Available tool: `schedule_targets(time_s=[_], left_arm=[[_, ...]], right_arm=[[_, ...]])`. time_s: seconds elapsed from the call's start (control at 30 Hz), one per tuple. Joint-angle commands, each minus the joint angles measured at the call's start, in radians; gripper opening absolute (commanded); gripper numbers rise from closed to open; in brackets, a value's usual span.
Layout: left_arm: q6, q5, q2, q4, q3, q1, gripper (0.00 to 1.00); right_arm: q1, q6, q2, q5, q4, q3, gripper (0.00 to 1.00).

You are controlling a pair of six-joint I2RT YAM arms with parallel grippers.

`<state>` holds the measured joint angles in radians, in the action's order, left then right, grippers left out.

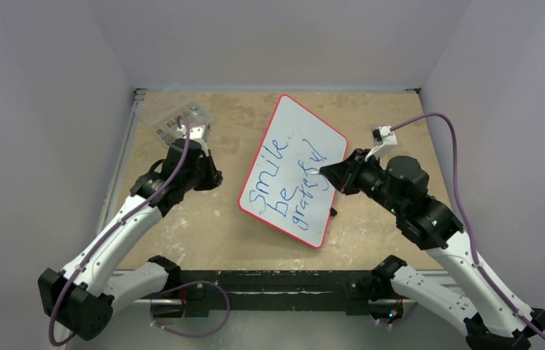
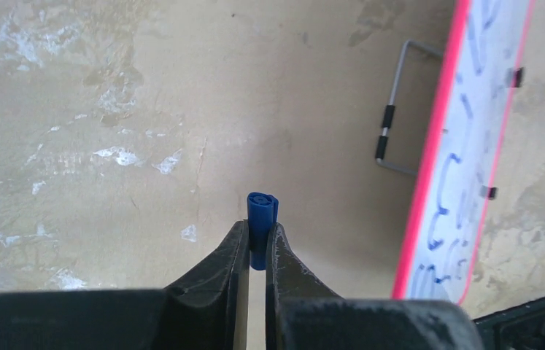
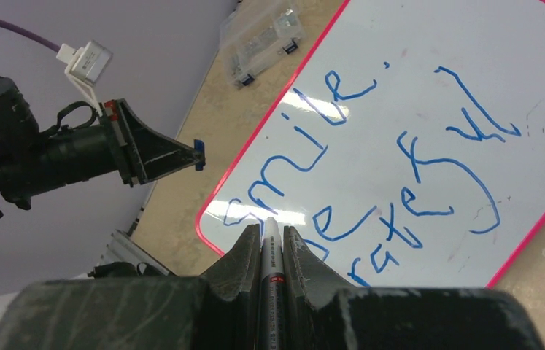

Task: Write a sentence on the whiteboard
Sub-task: Pick up the pen cap from the center of the board, then insert the whiteboard marker without the cap into the pen cap.

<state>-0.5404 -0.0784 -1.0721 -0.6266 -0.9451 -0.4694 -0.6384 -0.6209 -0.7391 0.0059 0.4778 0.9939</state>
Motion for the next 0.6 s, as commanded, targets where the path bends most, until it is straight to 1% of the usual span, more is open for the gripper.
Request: schedule_targets(time_s=[0.0, 0.13, 0.3, 0.43, 0.57], left_arm=[[-0.030, 0.061, 0.125, 0.030, -0.040, 0.012, 0.00], [-0.075, 0.109, 0.211, 0.054, -0.065, 0.011, 0.00], [-0.209, 0.170, 0.277, 0.127, -0.076, 0.011, 0.00], [-0.362, 0.205, 0.313, 0.277, -0.034, 0.010, 0.00], [-0.472, 0.246, 0.315, 0.430, -0.002, 0.009, 0.00]], right_arm=[[0.004, -0.023, 0.032, -0.041, -0.139, 0.013, 0.00], [0.004, -0.089, 0.043, -0.080, -0.249, -0.019, 0.00], [0.004, -0.153, 0.037, -0.124, -0.411, -0.059, 0.00], [0.003, -0.183, 0.040, -0.129, -0.538, -0.103, 0.00], [0.003, -0.199, 0.046, -0.113, -0.664, -0.148, 0.00]])
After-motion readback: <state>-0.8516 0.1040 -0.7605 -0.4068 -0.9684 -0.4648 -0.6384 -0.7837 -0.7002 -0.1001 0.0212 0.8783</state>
